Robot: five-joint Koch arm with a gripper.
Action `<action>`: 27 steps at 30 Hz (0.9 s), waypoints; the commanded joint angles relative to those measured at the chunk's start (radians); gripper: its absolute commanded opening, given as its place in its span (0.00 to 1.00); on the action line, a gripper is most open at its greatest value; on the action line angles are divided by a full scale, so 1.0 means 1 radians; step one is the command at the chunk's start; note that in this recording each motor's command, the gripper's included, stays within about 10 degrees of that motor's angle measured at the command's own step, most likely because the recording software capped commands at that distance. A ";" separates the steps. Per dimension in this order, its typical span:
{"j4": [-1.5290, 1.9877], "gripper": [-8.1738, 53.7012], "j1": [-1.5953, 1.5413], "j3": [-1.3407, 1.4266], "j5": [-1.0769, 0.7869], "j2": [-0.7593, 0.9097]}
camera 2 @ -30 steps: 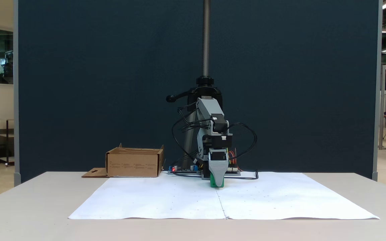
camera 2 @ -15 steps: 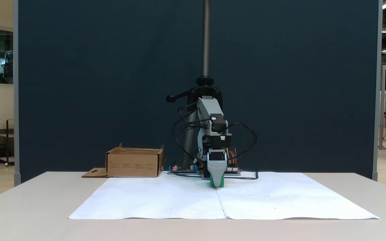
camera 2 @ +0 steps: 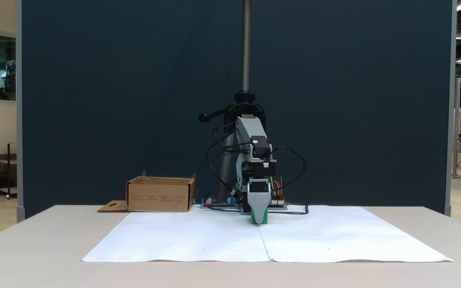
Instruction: Grasp a green dice and put it in the bin.
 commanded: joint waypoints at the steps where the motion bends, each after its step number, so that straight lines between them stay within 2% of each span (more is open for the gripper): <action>1: -0.064 0.71 -0.009 0.005 -0.012 -0.005; 4: -0.064 0.67 -0.011 0.006 -0.012 -0.005; 11: -0.064 0.50 -0.017 0.014 -0.012 -0.003; 15: -0.063 0.48 -0.018 0.014 -0.012 -0.003; 18: -0.064 0.33 -0.015 0.014 -0.012 0.012; 27: -0.156 0.33 0.138 -0.067 -0.012 0.101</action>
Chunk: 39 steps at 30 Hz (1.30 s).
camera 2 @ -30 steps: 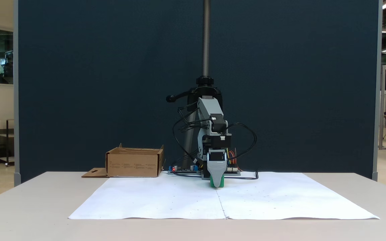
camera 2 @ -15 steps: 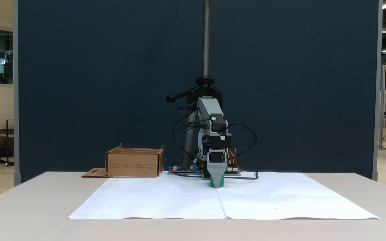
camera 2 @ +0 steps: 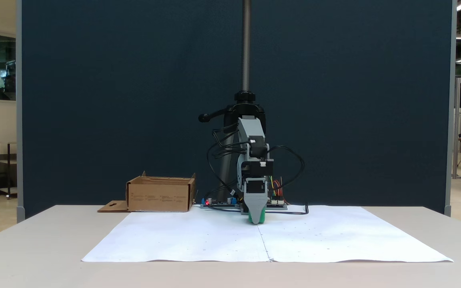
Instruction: Grasp a green dice and put it in the bin.
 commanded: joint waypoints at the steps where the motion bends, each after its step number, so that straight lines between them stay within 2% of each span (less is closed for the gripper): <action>1: -0.092 0.33 0.060 -0.100 -0.012 0.034; 7: -0.163 0.33 0.259 -0.314 -0.072 0.034; 12: -0.199 0.33 0.443 -0.570 -0.204 -0.023; 16: -0.207 0.33 0.736 -0.788 -0.241 -0.086; 32: -0.158 0.33 1.451 -0.785 -0.307 -0.089; 39: -0.120 0.33 1.629 -0.776 -0.321 -0.086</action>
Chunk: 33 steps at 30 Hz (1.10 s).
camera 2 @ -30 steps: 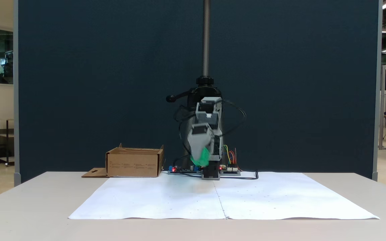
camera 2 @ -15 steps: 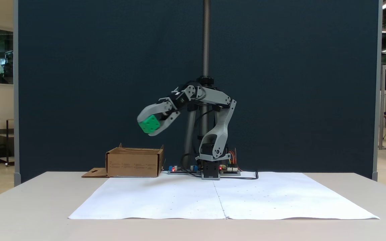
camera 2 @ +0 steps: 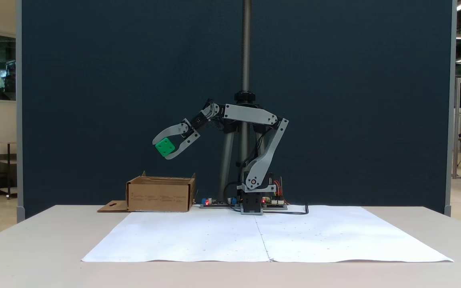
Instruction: Grasp a green dice and put it in the bin.
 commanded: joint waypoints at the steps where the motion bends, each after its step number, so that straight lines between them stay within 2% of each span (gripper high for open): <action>1: 0.021 0.33 0.052 -0.038 -0.086 0.012; 13: 0.075 0.33 0.179 0.121 -0.184 0.035; 33: 0.164 0.33 0.333 0.135 -0.342 0.012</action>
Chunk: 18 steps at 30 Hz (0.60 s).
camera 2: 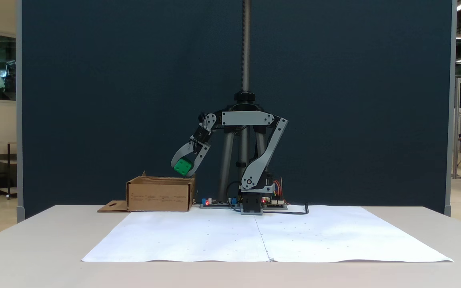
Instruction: Grasp a green dice and put it in the bin.
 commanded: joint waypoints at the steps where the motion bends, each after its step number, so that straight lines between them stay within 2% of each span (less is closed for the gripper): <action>1: 0.015 0.33 0.028 -0.018 -0.115 0.009; 18: -0.262 0.33 0.064 -0.021 -0.202 -0.199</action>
